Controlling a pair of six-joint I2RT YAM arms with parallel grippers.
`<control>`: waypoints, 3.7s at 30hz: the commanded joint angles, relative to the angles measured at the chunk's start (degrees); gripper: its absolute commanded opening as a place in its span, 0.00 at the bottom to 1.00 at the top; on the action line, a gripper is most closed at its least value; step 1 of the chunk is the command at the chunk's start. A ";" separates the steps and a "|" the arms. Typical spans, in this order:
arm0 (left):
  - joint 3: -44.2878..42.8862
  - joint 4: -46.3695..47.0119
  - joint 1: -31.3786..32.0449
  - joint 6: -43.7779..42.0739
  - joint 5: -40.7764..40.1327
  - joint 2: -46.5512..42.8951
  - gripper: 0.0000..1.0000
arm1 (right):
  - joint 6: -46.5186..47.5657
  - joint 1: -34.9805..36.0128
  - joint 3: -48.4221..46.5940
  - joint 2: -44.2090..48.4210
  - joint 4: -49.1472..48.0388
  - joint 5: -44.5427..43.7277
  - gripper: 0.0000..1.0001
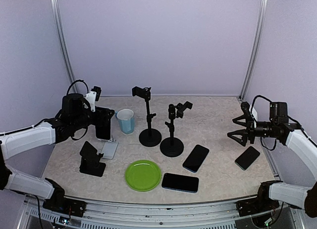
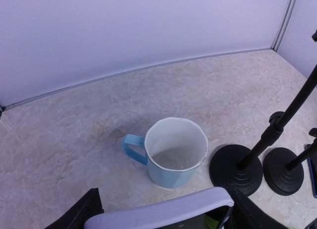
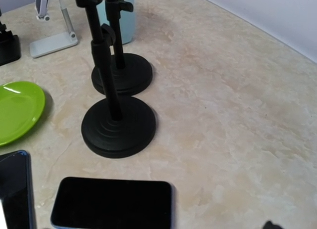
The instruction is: Place the phone on the phone stand
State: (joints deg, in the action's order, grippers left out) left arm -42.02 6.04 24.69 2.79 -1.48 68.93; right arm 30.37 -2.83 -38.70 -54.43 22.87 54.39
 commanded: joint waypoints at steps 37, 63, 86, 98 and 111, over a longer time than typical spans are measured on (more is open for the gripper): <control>-4.16 -5.01 3.45 2.68 -9.79 3.27 0.97 | 0.57 0.81 0.11 0.03 0.51 -0.96 0.91; -32.44 -8.42 28.16 -17.18 -36.05 -0.43 0.99 | 17.78 0.94 -13.90 -4.07 23.74 -7.52 0.95; -25.89 -0.97 64.66 -35.16 -32.32 32.44 0.99 | 28.27 -0.02 3.66 3.23 28.32 -43.30 0.68; -23.11 -0.48 66.17 -23.44 -31.03 35.23 0.99 | 19.84 -11.30 -5.68 -14.61 26.45 -52.64 0.38; -28.99 -7.71 66.63 -14.11 -22.38 37.50 0.99 | 15.57 -11.31 -1.33 -23.22 17.56 -64.39 0.21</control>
State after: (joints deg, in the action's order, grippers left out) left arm -70.74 -0.75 91.22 -13.13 -25.56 106.24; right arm 48.56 -13.56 -40.64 -74.63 44.18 -7.09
